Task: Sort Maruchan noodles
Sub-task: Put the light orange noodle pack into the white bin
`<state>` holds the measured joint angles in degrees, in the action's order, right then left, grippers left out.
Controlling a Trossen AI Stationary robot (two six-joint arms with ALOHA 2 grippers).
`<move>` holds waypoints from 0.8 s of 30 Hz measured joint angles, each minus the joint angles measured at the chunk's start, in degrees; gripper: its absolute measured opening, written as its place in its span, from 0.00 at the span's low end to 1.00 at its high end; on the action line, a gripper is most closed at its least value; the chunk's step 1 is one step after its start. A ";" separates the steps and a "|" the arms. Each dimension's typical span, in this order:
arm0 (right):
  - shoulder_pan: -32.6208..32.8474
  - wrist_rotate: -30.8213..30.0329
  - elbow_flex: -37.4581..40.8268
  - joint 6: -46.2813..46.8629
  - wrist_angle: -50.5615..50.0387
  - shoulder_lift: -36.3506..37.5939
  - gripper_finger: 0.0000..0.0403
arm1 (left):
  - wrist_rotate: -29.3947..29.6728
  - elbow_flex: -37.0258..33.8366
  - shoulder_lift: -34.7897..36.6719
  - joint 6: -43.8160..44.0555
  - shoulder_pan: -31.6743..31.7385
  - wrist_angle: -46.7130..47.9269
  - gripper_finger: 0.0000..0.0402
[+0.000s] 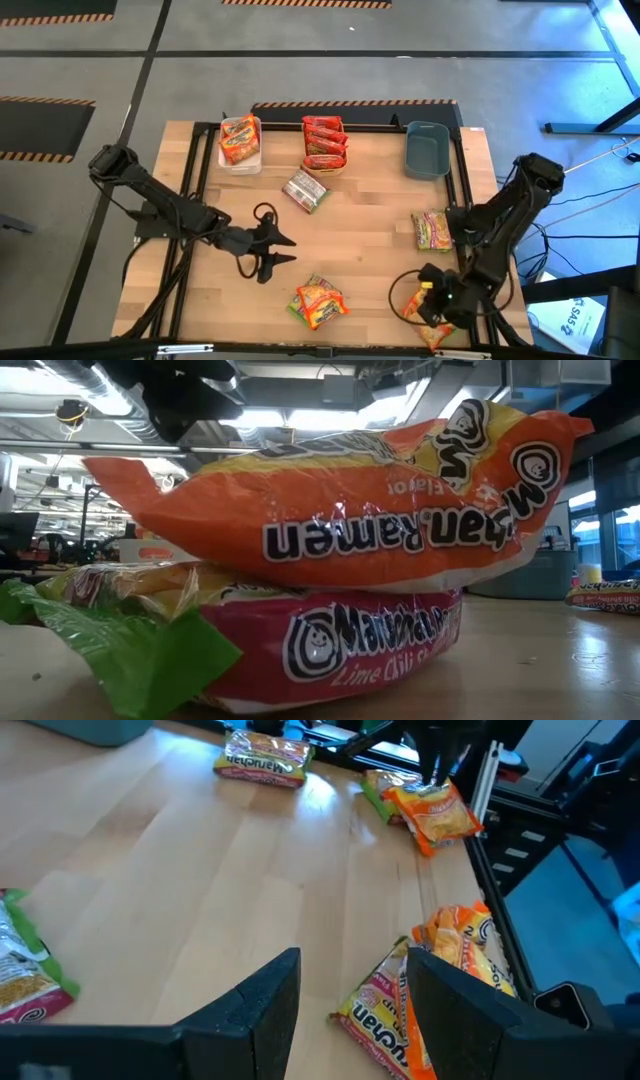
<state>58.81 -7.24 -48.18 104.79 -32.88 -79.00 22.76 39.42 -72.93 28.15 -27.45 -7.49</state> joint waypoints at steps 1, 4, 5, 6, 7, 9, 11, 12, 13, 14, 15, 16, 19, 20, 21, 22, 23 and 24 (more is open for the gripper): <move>-0.74 -1.38 0.02 -2.17 -0.09 -0.05 0.16 | 0.29 0.00 0.00 0.02 -0.19 0.00 0.44; -3.17 -2.40 0.67 -8.12 -0.22 -0.57 0.15 | 0.34 0.00 0.00 0.14 -0.53 0.00 0.44; -4.10 -1.20 0.88 -9.62 -0.43 -0.80 0.14 | 0.34 0.00 0.00 0.27 -0.54 0.00 0.44; -5.16 0.60 1.10 -11.09 -0.39 -0.87 0.14 | 0.33 0.00 0.00 0.30 -0.54 0.02 0.44; -5.83 1.86 1.11 -12.55 -0.48 -0.87 0.14 | 0.32 0.00 0.00 0.30 -0.53 0.05 0.44; -6.13 3.49 0.36 -14.41 -0.03 -0.87 0.14 | 0.49 0.00 0.00 0.30 -0.54 0.07 0.44; -5.73 6.73 -1.24 -14.87 0.15 -0.23 0.14 | 0.51 0.00 0.00 0.30 -0.52 0.11 0.44; -5.16 9.13 -2.33 -14.08 0.31 -0.13 0.13 | 0.57 0.00 0.00 0.29 -0.52 0.17 0.44; -4.48 11.09 -3.43 -12.38 0.39 -0.15 0.13 | 0.57 0.00 0.00 0.28 -0.52 0.28 0.44; -3.61 13.00 -4.38 -9.90 0.15 -0.15 0.12 | 0.63 0.00 0.00 0.28 -0.52 0.38 0.44; -2.84 14.24 -4.95 -7.60 0.06 -0.15 0.11 | 0.66 0.00 0.00 0.28 -0.52 0.39 0.44; -1.91 14.78 -5.11 -5.78 0.11 -0.19 0.11 | 0.71 0.00 0.00 0.25 -0.49 0.39 0.44; 0.41 14.35 -3.98 -2.58 -0.67 -1.88 0.08 | 1.21 0.00 0.00 0.04 -0.45 0.37 0.44; 0.92 15.08 -3.34 -2.12 -0.94 -2.82 0.07 | 1.60 0.00 0.00 0.04 -0.45 0.38 0.44; 0.99 15.83 -2.78 -2.31 -1.41 -3.78 0.06 | 1.80 0.00 0.00 0.04 -0.45 0.38 0.44; 0.90 15.71 -2.30 -3.45 -1.72 -4.57 0.06 | 1.81 0.00 0.00 0.04 -0.45 0.38 0.44; 0.82 14.10 -2.13 -4.87 -1.66 -5.34 0.05 | 1.81 0.00 0.00 0.00 -0.46 0.38 0.44; 0.47 11.42 -2.08 -6.94 -0.79 -5.82 0.05 | 1.81 0.00 0.00 -0.01 -0.49 0.37 0.44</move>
<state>59.28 4.18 -50.26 97.84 -33.67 -84.82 24.57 39.42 -72.93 28.14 -27.94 -7.11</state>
